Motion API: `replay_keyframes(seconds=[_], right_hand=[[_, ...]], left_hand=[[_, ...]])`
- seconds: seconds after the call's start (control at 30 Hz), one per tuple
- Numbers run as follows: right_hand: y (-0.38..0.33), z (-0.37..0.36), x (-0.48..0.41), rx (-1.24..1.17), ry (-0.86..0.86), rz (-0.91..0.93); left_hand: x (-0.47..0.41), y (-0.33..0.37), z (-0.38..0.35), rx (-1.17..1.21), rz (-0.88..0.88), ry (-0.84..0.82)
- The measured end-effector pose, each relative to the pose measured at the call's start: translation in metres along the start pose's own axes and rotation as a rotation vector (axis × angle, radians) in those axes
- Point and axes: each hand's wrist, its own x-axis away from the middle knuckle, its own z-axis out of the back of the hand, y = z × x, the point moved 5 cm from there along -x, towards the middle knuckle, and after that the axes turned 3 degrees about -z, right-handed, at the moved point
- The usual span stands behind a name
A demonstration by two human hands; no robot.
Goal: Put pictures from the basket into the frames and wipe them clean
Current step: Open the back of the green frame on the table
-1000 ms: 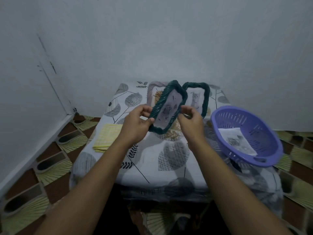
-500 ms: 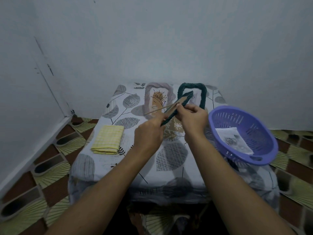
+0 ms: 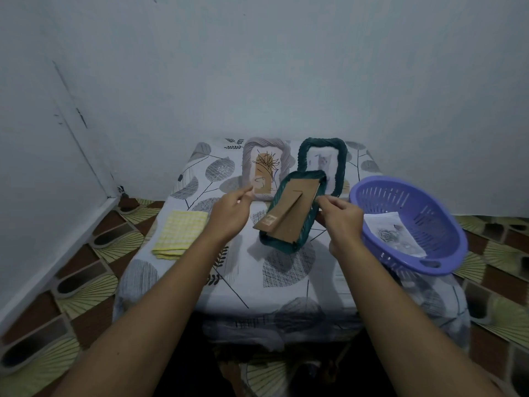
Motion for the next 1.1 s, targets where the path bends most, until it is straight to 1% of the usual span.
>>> replay_keyframes(seconds=[0.07, 0.13, 0.27, 0.33, 0.4, 0.47, 0.5, 0.53, 0.63, 0.7, 0.9, 0.97, 1.03, 1.1], right_hand=[[0.003, 0.002, 0.001, 0.002, -0.024, -0.011], [0.004, 0.002, 0.001, 0.008, -0.066, -0.018], [0.007, 0.002, 0.000, -0.022, -0.109, -0.038], [0.006, 0.001, -0.001, -0.049, -0.121, -0.048], [0.005, -0.002, 0.001, -0.054, -0.137, -0.051], [0.005, -0.004, 0.003, -0.055, -0.144, -0.050], [0.006, -0.004, 0.003, -0.057, -0.143, -0.048], [0.006, -0.004, 0.003, -0.058, -0.142, -0.047], [0.008, -0.004, 0.002, -0.038, -0.156, -0.045], [0.009, -0.005, 0.002, -0.028, -0.165, -0.042], [0.013, -0.002, -0.004, -0.055, -0.126, 0.011], [0.014, -0.001, -0.006, -0.030, -0.107, 0.044], [0.014, -0.004, -0.005, 0.047, -0.141, 0.079], [0.011, -0.010, 0.002, 0.112, -0.236, 0.091]], left_hand=[[0.001, -0.011, -0.009, 0.013, 0.098, -0.110], [0.006, -0.014, -0.016, 0.068, 0.153, -0.144], [0.007, -0.020, -0.018, 0.345, 0.219, -0.023], [0.010, -0.018, -0.019, 0.391, 0.202, -0.010], [0.013, -0.016, -0.017, 0.354, 0.158, 0.063], [0.014, -0.015, -0.010, 0.244, 0.114, 0.183], [0.013, -0.014, -0.008, 0.205, 0.119, 0.206], [0.012, -0.017, -0.009, 0.192, 0.146, 0.187], [0.012, -0.027, -0.017, 0.176, 0.258, 0.022], [0.010, -0.033, -0.021, 0.184, 0.268, -0.039], [0.009, -0.026, -0.025, 0.404, 0.272, -0.026], [0.010, -0.025, -0.026, 0.462, 0.278, -0.025], [0.009, -0.026, -0.027, 0.484, 0.267, -0.018], [0.008, -0.026, -0.026, 0.476, 0.225, 0.000]])
